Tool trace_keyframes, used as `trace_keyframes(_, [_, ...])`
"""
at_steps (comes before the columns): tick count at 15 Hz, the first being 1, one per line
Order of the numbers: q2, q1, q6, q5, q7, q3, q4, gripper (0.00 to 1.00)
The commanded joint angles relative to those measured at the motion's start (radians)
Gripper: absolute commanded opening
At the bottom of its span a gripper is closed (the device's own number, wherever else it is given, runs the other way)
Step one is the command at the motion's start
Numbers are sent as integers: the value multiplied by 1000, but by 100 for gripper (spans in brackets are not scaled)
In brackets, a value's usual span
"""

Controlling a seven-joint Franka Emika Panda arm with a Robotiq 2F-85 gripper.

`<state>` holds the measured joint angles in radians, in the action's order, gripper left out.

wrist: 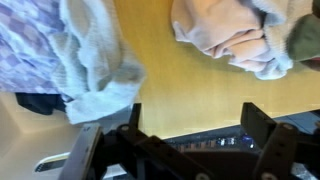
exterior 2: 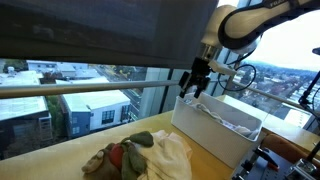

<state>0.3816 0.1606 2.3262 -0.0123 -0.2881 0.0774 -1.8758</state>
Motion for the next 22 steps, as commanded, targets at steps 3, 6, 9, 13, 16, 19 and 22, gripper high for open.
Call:
trace_keyframes(3, [-78, -131, 18, -26, 94, -82, -154, 100])
trace_keyframes(6, [-47, -186, 38, -17, 121, -127, -192, 100])
trace_keyframes(9, [-13, -209, 65, -14, 129, -146, -228, 100])
trace_keyframes(13, [32, -197, 98, -36, 114, -130, -274, 100])
trace_keyframes(16, [93, -190, 130, -27, 113, -134, -288, 100])
trace_keyframes(19, [239, -187, 182, -18, 95, -151, -246, 100])
trace_keyframes(22, [336, -177, 218, -21, 83, -154, -213, 100])
